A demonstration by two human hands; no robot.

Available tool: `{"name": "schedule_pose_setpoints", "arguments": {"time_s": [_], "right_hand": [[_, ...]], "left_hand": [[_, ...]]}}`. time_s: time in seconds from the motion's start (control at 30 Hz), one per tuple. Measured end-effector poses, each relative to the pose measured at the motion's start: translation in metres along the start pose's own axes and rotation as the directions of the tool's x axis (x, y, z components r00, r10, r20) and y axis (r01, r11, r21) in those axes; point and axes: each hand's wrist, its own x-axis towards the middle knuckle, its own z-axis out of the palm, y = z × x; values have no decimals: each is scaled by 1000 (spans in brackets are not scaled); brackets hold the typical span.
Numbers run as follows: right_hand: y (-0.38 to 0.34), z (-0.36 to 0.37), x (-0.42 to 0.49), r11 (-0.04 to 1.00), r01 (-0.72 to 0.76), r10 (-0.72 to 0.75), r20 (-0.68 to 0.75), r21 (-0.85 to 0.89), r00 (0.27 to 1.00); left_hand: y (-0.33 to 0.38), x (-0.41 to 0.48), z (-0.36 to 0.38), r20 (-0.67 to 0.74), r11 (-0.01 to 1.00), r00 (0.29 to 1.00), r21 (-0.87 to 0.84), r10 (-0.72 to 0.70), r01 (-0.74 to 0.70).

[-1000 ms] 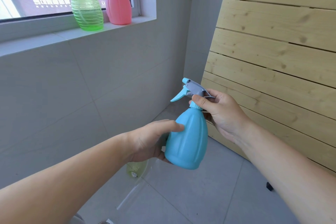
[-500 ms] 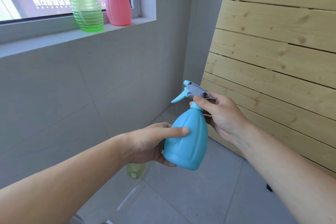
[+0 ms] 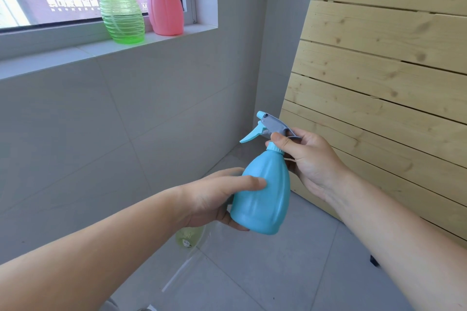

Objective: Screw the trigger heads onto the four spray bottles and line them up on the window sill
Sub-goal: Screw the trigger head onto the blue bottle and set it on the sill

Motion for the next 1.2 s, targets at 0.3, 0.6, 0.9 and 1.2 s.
{"name": "schedule_pose_setpoints", "arguments": {"time_s": [0.3,0.6,0.9,1.2], "right_hand": [[3,1,2,998,-56,56,-17,35,998],[-11,-7,1,972,-115,60,262,202,963],[0,-3,5,988,-47,31,111,149,993],[5,0,4,991,-67,60,66,118,996]], "left_hand": [[3,-5,4,11,995,1000,98,-18,16],[-3,-2,1,83,995,993,-65,87,-81],[-1,-1,6,-89,988,988,101,124,-115],[-2,3,11,-208,990,972,105,114,-93]]}}
